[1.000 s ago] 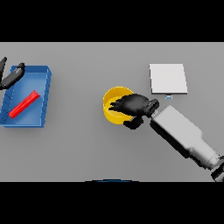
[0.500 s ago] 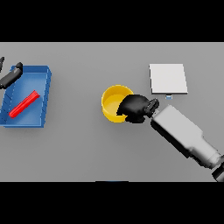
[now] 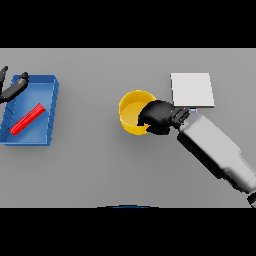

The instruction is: Pick up the red beaker and tilt it to pour out 1 green nut into yellow bowl. Pick up the yellow bowl and place it on the metallic measuring scale.

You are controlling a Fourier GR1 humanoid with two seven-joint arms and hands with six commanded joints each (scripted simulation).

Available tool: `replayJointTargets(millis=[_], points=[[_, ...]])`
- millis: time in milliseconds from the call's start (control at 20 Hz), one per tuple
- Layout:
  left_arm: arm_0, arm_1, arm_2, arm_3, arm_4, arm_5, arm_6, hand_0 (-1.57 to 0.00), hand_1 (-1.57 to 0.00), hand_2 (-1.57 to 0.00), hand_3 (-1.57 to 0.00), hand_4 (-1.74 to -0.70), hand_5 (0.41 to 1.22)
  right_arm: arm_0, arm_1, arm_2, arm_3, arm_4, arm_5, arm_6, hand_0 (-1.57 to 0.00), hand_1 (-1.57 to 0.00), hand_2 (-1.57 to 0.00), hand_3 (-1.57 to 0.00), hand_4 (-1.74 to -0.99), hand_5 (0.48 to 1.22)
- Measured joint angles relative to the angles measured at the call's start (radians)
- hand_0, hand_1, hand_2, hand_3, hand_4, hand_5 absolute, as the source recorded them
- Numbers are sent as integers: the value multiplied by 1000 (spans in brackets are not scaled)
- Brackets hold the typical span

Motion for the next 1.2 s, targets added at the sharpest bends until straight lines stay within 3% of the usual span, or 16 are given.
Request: replayJointTargets(millis=[150, 300, 450, 600, 800, 900, 1050, 1200], points=[[15, 0, -5, -3, -7, 10, -10, 1, 1, 1, 1, -722, 688, 2, -38, -41, -75, -22, 41, 32, -1563, -1563, -1432, -1208, -1738, 1219], [0, 15, -7, -19, -9, 0, 8, 1, 1, 1, 1, -714, 686, 1, -64, -79, -98, -19, 21, 66, -1567, -1567, -1478, -1170, -1740, 1220], [13, 28, 1, -26, 2, -9, 2, 1, 1, 1, 1, -720, 688, 24, -103, -102, -147, -31, 35, 60, -1561, -1569, -1524, -1161, -1740, 1220], [-1, 12, -7, -32, -6, 2, 15, 1, 1, 1, 1, -725, 704, 13, -139, -138, -136, -23, 9, 75, -1566, -1570, -1516, -1149, -1741, 1220], [9, 26, 2, -36, 3, 6, 20, 1, 1, 1, 1, -729, 717, -8, -158, -174, -64, -21, -45, 44, -1569, -1571, -1534, -1151, -1741, 1221], [15, 32, 2, -39, 4, 5, 21, 1, 1, 1, 1, -731, 724, -17, -154, -192, -6, -15, -70, 67, -1570, -1571, -1537, -1150, -1741, 1221], [3, 28, 1, -41, 8, 6, 48, 1, 1, 1, 1, -739, 734, -27, -171, -205, 76, 1, -131, 23, -1570, -1571, -1546, -1146, -1741, 1221], [6, 36, 0, -54, 9, 9, 56, 1, 1, 1, 1, -727, 734, -42, -166, -224, 170, 15, -187, 22, -1571, -1571, -1537, -1147, -1741, 1221]])
